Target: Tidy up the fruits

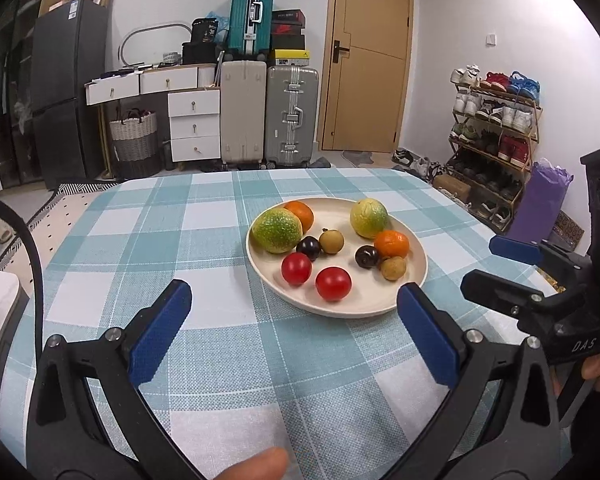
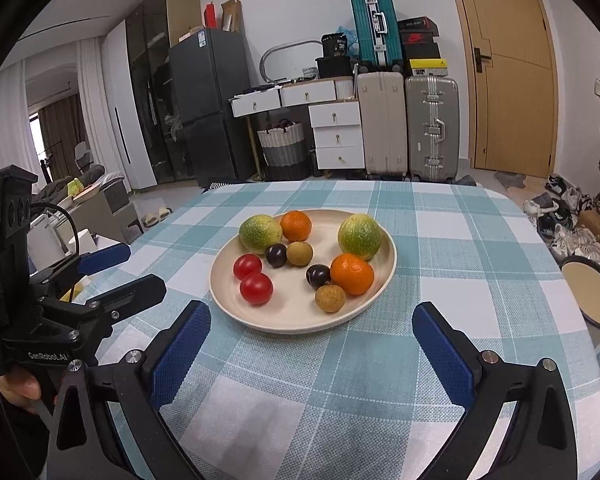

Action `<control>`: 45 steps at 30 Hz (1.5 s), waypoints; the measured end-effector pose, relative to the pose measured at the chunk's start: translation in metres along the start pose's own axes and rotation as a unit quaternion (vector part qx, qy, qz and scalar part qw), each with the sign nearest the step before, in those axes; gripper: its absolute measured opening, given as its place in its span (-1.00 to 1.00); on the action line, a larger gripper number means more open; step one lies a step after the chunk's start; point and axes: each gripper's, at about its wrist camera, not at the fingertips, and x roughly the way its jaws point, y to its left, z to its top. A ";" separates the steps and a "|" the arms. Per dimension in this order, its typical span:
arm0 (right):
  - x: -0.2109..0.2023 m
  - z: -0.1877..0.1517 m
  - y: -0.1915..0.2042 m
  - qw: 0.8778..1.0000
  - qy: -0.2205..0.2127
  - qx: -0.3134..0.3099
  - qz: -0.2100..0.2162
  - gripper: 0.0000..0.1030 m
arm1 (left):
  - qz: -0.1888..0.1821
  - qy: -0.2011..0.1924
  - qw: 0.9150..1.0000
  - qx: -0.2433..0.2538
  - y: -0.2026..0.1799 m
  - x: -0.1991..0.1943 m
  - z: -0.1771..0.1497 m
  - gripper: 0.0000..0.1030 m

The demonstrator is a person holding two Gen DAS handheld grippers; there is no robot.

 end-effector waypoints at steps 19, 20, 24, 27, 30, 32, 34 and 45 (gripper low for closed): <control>-0.012 -0.002 -0.003 0.999 -0.048 0.003 -0.002 1.00 | -0.001 -0.014 1.000 -0.011 0.005 -0.003 -0.006 0.99; -0.012 -0.002 -0.003 0.999 -0.049 0.002 -0.003 1.00 | -0.001 -0.015 1.000 -0.012 0.004 -0.003 -0.006 0.99; -0.013 -0.002 -0.002 0.999 -0.050 -0.001 -0.004 1.00 | -0.002 -0.015 1.000 -0.010 0.004 -0.003 -0.006 0.99; -0.013 -0.002 -0.002 0.999 -0.051 0.000 -0.004 1.00 | -0.002 -0.015 1.000 -0.008 0.004 -0.004 -0.006 0.99; -0.013 -0.003 0.000 0.999 -0.053 0.000 -0.002 1.00 | -0.002 -0.015 1.000 -0.008 0.004 -0.004 -0.006 0.99; -0.014 -0.003 0.000 0.999 -0.053 -0.001 -0.003 1.00 | -0.002 -0.015 1.000 -0.008 0.003 -0.004 -0.006 0.99; -0.014 -0.003 0.000 0.999 -0.053 -0.002 -0.002 1.00 | -0.001 -0.015 1.000 -0.009 0.003 -0.004 -0.006 0.99; -0.014 -0.003 0.000 0.999 -0.053 -0.002 -0.002 1.00 | -0.001 -0.015 1.000 -0.008 0.003 -0.004 -0.007 0.99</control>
